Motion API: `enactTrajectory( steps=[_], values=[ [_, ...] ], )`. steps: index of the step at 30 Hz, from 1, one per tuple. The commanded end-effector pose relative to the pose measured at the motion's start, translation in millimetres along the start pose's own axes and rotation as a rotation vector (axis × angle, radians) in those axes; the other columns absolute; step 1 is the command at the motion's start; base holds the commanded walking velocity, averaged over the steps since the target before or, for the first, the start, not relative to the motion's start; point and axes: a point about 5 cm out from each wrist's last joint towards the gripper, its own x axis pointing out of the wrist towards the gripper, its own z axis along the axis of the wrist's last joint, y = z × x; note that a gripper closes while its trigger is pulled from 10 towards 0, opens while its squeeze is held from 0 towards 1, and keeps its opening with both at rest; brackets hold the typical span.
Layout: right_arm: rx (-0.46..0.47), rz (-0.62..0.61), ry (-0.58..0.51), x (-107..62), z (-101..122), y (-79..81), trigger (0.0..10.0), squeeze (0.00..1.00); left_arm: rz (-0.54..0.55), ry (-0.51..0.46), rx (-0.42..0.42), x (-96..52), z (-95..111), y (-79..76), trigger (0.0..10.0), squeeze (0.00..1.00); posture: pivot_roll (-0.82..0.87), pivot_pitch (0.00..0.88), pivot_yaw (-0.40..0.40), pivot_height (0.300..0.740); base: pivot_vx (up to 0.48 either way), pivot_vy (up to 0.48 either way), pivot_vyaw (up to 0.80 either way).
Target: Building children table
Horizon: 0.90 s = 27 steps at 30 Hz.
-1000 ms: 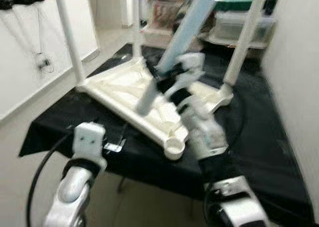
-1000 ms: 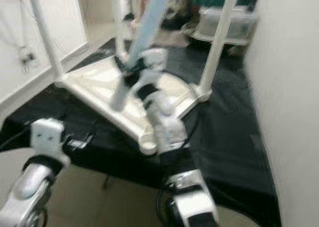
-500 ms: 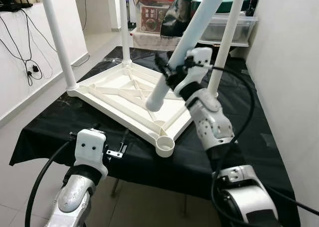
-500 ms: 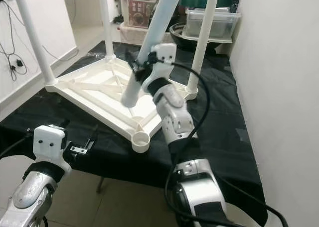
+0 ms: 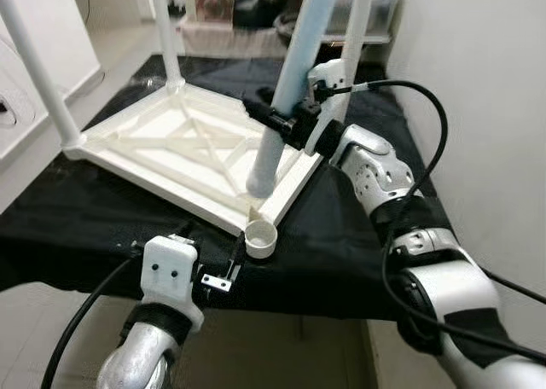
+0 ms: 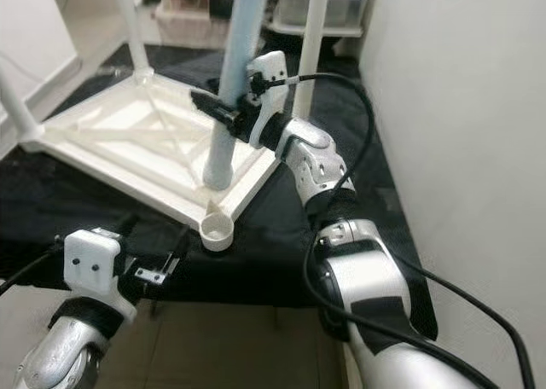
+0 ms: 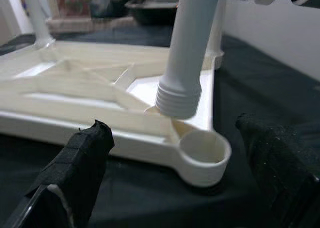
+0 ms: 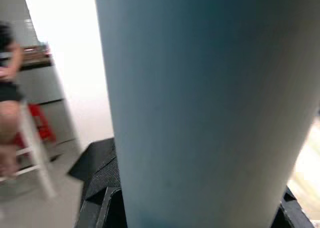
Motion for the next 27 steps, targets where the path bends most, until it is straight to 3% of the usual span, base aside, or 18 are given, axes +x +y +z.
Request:
enactTrajectory(
  steps=[1, 8, 21, 27],
  values=[
    [0.007, 0.052, -0.014, 0.2, 11.4, -0.7, 10.0, 0.00, 0.002, 0.009, -0.011, -4.3, 2.0, -2.5, 10.0, 0.00, 0.08, 0.255, -0.027, 0.740, 0.000, 0.000, 0.00],
    [0.043, 0.321, 0.011, -11.5, 22.7, 2.1, 10.0, 0.00, -0.004, 0.039, -0.035, -18.8, 8.5, -10.5, 10.0, 0.00, 0.10, 0.310, -0.013, 0.740, 0.000, 0.000, 0.00],
    [0.056, 0.523, -0.015, -19.2, 31.3, 6.2, 10.0, 0.00, 0.004, 0.075, -0.032, -25.2, 7.7, -12.4, 10.0, 0.00, 0.11, 0.310, -0.011, 0.740, 0.000, 0.000, 0.00],
    [0.032, 0.567, 0.071, -17.1, 20.1, 11.6, 10.0, 0.00, -0.002, 0.088, -0.034, -26.6, 7.3, -15.2, 10.0, 0.00, 0.11, 0.290, -0.010, 0.740, 0.000, 0.000, 0.00]
  ],
)
